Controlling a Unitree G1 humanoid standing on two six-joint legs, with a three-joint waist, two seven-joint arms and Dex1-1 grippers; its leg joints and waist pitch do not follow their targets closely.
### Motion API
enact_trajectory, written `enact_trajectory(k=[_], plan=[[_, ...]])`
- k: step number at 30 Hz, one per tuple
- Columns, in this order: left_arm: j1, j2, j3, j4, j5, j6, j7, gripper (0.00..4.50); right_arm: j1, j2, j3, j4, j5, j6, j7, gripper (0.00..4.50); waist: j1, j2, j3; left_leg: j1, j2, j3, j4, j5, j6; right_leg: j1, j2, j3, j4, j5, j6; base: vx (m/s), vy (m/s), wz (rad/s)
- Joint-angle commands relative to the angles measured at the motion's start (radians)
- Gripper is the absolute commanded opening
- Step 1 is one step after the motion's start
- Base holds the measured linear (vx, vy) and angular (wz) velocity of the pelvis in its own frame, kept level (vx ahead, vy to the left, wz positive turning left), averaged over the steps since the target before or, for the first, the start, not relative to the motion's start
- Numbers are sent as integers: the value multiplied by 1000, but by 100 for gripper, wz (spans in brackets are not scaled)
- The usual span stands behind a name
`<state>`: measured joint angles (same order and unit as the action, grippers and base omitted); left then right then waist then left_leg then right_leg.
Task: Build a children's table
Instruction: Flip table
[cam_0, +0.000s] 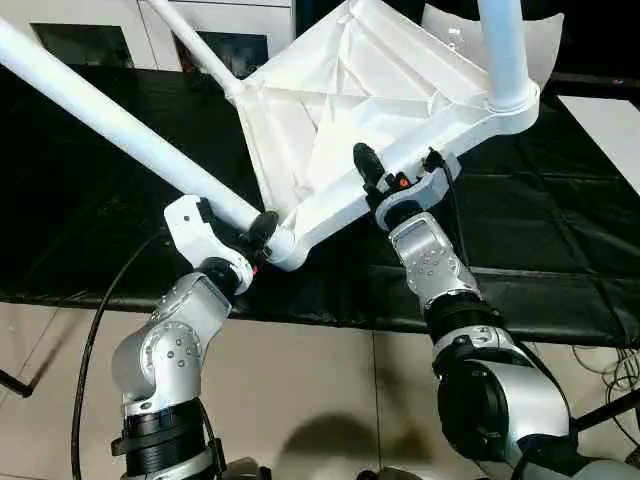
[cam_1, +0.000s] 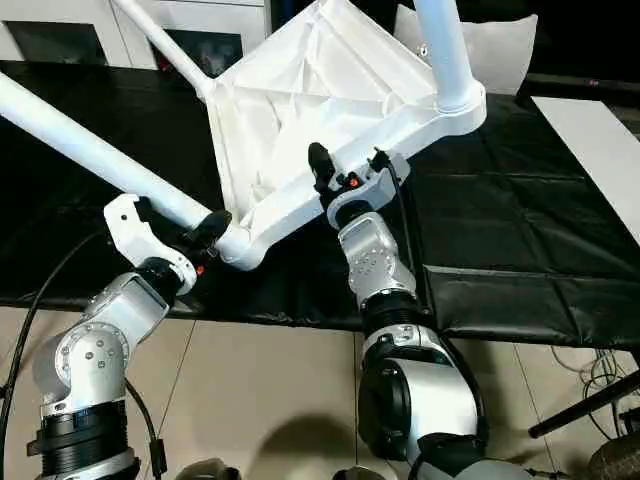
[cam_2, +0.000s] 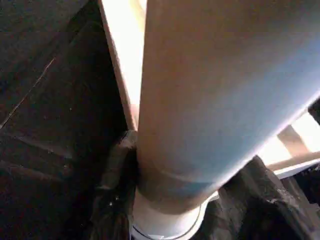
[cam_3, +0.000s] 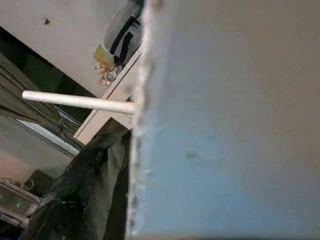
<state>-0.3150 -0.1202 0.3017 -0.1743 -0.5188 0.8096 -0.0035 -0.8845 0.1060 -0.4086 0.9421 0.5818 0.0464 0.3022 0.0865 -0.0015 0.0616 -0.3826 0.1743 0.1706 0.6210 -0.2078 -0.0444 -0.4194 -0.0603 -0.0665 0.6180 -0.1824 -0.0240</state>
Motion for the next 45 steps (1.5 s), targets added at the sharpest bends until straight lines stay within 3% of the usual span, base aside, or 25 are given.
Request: enact_trajectory(k=[1, 12, 16, 18, 19, 20, 24, 27, 31, 35, 37, 43, 45], plan=[[47, -63, -68, -8, -98, 59, -58, 201, -43, -6, -8, 10, -5, -29, 4, 322, -3, -6, -81, 12, 50, -8, -61, 15, 118, 61, -77, 46, -47, -20, -233, 0, 0, 0], [44, -60, -66, -8, -90, 59, -56, 201, -56, -7, -13, 26, -8, -50, 4, 224, -4, -8, -81, 13, 50, -8, -61, 7, 118, 62, -77, 46, -47, -30, -231, 0, 0, 0], [48, -27, -93, -2, -38, 27, -63, 201, -66, -10, -11, 35, -17, -76, -5, 208, -6, -8, -81, 11, 49, -8, -60, 2, 119, 63, -77, 46, -48, -40, -232, 0, 0, 0], [53, -17, -94, -12, -52, 31, -87, 257, -70, -15, -14, 35, -23, -86, -11, 205, -8, -7, -80, 11, 49, -8, -61, -6, 115, 63, -78, 46, -49, -50, -230, 0, 0, 0], [54, -14, -95, -14, -53, 32, -90, 257, -71, -16, -14, 34, -23, -87, -12, 205, -9, -8, -80, 10, 49, -8, -61, -8, 113, 63, -78, 46, -49, -56, -229, 0, 0, 0], [67, 11, -109, -32, -55, 41, -117, 271, -77, -26, -18, 32, -32, -100, -25, 205, -10, -1, -81, 11, 50, -9, -61, -4, 110, 62, -77, 46, -47, -51, -230, 0, 0, 0], [106, 65, -137, -69, -60, 66, -166, 289, -92, -62, -21, 32, -58, -142, -71, 204, -11, -2, -82, 13, 48, -6, -58, 1, 106, 58, -73, 46, -43, -33, -235, 0, 0, 0], [147, 104, -153, -100, -61, 74, -193, 316, -106, -100, -26, 36, -78, -175, -112, 204, 0, 1, -80, 19, 50, -2, -58, -26, 95, 48, -69, 47, -47, -59, -230, 0, 0, 0], [214, 162, -176, -143, -54, 71, -238, 341, -114, -163, 0, 28, -137, -209, -143, 204, 4, -5, -77, 14, 46, -3, -63, -69, 62, 54, -68, 47, -49, -104, -197, 0, 0, 0], [247, 220, -217, -182, -13, 18, -295, 364, -113, -210, 44, 11, -199, -209, -148, 204, 4, -9, -77, 12, 44, -3, -62, -60, 59, 55, -67, 48, -48, -103, -181, 0, 0, 0], [241, 276, -255, -225, 30, -38, -326, 374, -116, -251, 85, -15, -247, -185, -143, 204, 3, -11, -78, 11, 45, -6, -62, -49, 64, 58, -66, 47, -47, -91, -176, 0, 0, 0], [190, 345, -295, -301, 41, -9, -330, 403, -127, -313, 124, -31, -315, -142, -183, 203, -11, -23, -77, 3, 38, -1, -56, -26, 67, 63, -65, 49, -41, -78, -181, 0, 0, 0], [169, 360, -302, -314, 50, -9, -333, 403, -132, -330, 136, -36, -336, -132, -192, 201, -13, -21, -76, 5, 37, -1, -56, -33, 62, 60, -62, 48, -42, -93, -176, 0, 0, 0]])
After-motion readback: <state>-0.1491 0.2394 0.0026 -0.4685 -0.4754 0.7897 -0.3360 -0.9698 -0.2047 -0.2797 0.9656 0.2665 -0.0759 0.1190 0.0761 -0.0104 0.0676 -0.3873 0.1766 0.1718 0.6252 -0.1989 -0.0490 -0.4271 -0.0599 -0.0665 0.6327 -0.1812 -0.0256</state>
